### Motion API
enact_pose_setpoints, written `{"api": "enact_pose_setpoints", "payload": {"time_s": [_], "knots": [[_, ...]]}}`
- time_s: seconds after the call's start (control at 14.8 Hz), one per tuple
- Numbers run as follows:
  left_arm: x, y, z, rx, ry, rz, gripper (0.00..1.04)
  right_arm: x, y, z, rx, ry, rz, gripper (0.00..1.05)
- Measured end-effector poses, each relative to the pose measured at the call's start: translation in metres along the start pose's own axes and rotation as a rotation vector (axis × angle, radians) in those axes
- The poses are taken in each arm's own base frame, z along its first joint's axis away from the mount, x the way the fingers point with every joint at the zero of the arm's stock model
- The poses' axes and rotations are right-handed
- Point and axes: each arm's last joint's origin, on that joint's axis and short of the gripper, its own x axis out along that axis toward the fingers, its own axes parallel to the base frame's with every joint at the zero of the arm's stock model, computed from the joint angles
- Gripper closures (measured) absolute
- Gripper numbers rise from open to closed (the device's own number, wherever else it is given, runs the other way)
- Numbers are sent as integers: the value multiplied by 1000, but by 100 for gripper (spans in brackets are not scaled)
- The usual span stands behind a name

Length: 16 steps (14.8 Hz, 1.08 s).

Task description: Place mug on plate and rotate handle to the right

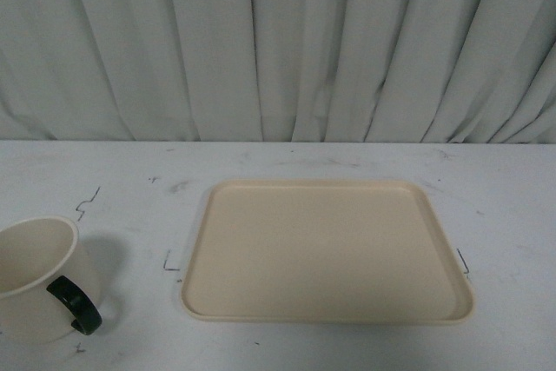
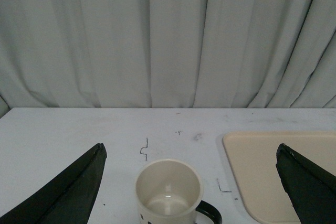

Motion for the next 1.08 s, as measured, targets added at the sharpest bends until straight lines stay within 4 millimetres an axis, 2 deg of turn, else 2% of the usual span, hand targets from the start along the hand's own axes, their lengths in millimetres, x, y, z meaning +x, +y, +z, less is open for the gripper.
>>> {"api": "enact_pose_setpoints", "payload": {"time_s": [1.08], "knots": [[0, 0, 0, 0, 0, 0, 7, 0, 0, 0, 0, 0, 0, 6]]}}
